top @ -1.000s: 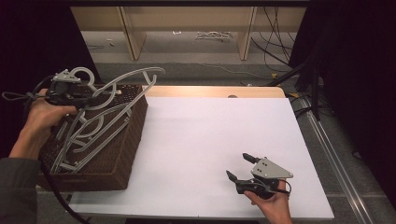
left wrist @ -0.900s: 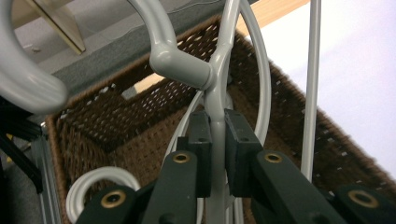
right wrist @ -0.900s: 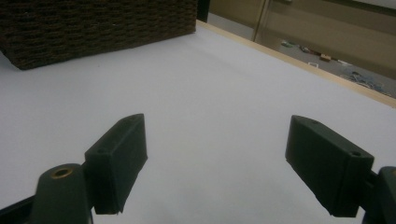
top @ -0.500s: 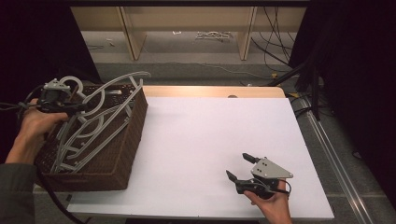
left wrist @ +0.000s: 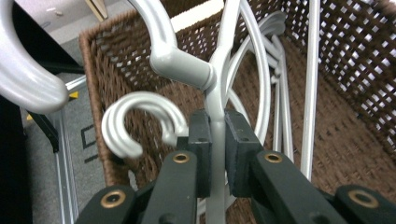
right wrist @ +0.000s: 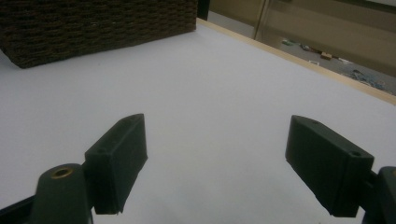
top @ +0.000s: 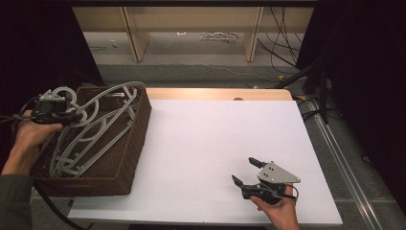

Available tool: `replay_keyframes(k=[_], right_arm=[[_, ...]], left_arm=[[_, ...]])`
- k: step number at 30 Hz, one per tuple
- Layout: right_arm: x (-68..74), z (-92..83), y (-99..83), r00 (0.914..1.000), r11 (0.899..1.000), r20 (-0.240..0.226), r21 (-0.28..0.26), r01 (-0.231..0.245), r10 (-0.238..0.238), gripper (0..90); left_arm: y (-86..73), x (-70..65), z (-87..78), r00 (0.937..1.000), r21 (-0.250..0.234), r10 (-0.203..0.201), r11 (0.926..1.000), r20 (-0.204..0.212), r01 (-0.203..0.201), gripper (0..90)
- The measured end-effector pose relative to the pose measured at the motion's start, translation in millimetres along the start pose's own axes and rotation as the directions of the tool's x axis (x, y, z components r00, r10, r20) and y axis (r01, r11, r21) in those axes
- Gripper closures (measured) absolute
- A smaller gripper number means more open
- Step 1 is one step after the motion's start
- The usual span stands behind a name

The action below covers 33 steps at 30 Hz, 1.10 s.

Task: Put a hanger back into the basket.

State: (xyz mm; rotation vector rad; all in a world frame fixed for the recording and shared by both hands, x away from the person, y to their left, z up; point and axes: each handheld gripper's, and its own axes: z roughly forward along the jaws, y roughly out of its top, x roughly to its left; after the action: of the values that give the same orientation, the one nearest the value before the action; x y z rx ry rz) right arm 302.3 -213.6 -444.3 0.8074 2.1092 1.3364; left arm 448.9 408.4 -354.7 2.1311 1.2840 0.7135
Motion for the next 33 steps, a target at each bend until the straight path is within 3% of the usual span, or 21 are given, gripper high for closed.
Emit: replay_keyframes(k=[5,6,11,17,18,19,20,23,24,26,33], right_arm=[[0.0,0.2,-0.2,1.0000,1.000,-0.001,0.001,0.002,-0.002,21.6],[-0.3,0.4,-0.2,1.0000,1.000,0.002,-0.001,0.005,-0.005,21.6],[0.0,0.9,-0.3,1.0000,1.000,0.004,0.002,0.007,-0.007,21.6],[0.3,1.5,-0.7,1.0000,1.000,0.004,0.001,0.001,-0.001,21.6],[0.3,1.8,-1.1,1.0000,1.000,0.005,0.001,0.001,-0.001,21.6],[0.3,1.6,-1.4,1.0000,1.000,0.001,0.005,0.002,-0.002,21.6],[0.0,1.5,-1.4,1.0000,1.000,0.005,0.002,0.008,-0.008,21.6],[-0.3,0.7,-0.7,1.0000,1.000,0.004,0.004,0.005,-0.005,21.6],[0.0,1.6,-1.2,1.0000,1.000,0.006,-0.001,0.005,-0.005,21.6],[0.4,1.5,-1.0,1.0000,1.000,0.004,0.000,0.005,-0.005,21.6],[0.6,1.2,-0.3,1.0000,1.000,0.002,0.001,0.005,-0.005,21.6]], left_arm=[[-14.3,3.5,4.2,0.9997,0.010,-0.022,0.9997,0.002,0.022,82.4],[-17.2,4.6,5.1,1.0000,0.024,-0.007,0.9997,-0.004,0.007,82.4],[-24.3,7.4,8.8,0.9998,0.030,-0.016,0.9994,-0.008,0.016,82.3],[-20.0,-2.6,20.5,0.9991,0.070,0.038,0.9969,-0.019,-0.037,82.3],[-19.6,-3.2,23.0,0.9975,0.085,0.070,0.9940,-0.010,-0.069,82.2],[-19.9,-6.0,25.7,0.9980,0.083,0.063,0.9946,-0.010,-0.062,82.2],[-19.5,-7.1,27.1,0.9963,0.097,0.083,0.9920,-0.021,-0.081,82.2],[-20.5,-6.7,29.3,0.9978,0.093,0.063,0.9938,-0.020,-0.061,82.2],[-20.4,-4.8,28.9,0.9972,0.102,0.074,0.9922,-0.014,-0.072,82.2],[-20.6,-5.9,30.6,0.9980,0.107,0.058,0.9928,-0.025,-0.055,82.0],[-22.8,-4.4,41.6,0.9959,0.150,0.057,0.9877,-0.070,-0.046,81.5]])
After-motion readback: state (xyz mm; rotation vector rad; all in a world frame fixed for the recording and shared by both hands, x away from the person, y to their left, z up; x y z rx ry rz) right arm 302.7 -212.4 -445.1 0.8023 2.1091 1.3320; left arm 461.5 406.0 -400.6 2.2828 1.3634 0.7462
